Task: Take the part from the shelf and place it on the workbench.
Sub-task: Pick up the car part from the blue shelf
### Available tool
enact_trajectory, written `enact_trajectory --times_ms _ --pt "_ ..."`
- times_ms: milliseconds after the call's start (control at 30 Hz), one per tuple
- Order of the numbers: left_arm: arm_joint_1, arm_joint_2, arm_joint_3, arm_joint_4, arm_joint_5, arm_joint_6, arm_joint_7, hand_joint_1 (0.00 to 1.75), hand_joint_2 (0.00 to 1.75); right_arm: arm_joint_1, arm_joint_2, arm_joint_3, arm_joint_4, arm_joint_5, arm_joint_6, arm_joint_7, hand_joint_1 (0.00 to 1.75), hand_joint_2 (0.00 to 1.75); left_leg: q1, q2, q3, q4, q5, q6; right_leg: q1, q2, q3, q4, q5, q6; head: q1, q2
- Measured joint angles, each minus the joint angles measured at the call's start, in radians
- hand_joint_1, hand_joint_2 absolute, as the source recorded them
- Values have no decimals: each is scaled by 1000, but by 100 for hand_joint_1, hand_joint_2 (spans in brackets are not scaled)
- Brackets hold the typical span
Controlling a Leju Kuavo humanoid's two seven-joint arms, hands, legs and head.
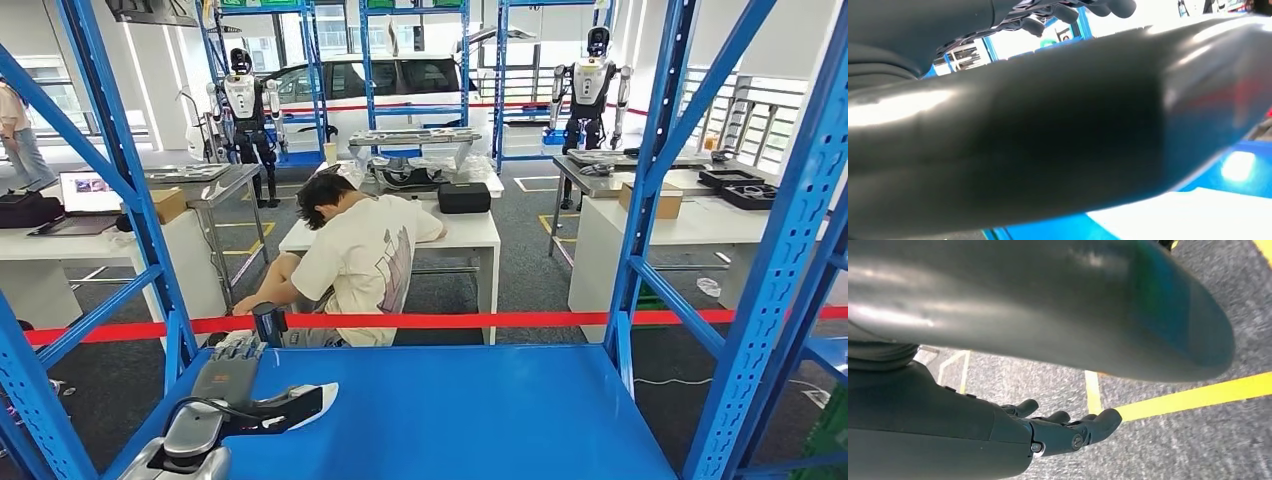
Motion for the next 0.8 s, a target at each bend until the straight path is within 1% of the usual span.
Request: enact_trajectory --times_ms 33,67,100,133,200,233,467,633,800 --pt "0 -1 0 0 -1 0 0 0 0 -1 0 0 0 -1 0 0 0 0 -3 1 7 -23 8 4 0 0 0 -1 -2 5 0 0" --pt "1 -2 0 0 -2 -1 -1 0 0 -2 1 0 0 -2 0 0 0 0 -6 1 10 -28 3 8 0 1 1 -2 -3 10 0 0" --pt "1 -3 0 0 -2 -2 -2 0 0 -2 1 0 0 -3 0 0 0 0 -6 1 14 -34 8 8 1 0 1 -4 -3 10 0 0" --pt "1 -3 0 -1 -2 -2 -2 0 0 -2 1 0 0 -4 0 0 0 0 -5 0 16 -37 17 7 2 0 3 -6 -3 8 1 0" --pt "1 -4 0 -1 -4 -3 -3 0 0 -1 1 0 0 -5 0 0 0 0 -3 -2 18 -41 21 4 4 -1 7 -11 -2 1 1 0" --pt "1 -4 0 -1 -4 -4 -3 0 0 -1 1 0 0 -5 0 0 0 0 -4 -3 18 -42 20 7 4 -1 9 -14 -1 2 1 0" --pt "2 -4 3 -1 5 -2 5 0 0 -2 1 0 0 -5 0 0 0 0 -5 -3 20 -41 16 19 3 -2 19 -28 1 17 1 0" --pt "7 -1 4 -1 5 5 12 0 0 -2 1 0 0 -5 0 -1 0 0 -6 -3 20 -41 17 21 2 -2 19 -29 2 26 1 0" --pt "11 4 5 -3 6 9 15 0 0 -2 1 0 0 -4 0 -1 0 0 -6 -3 21 -41 17 22 2 -2 19 -29 2 27 1 0"
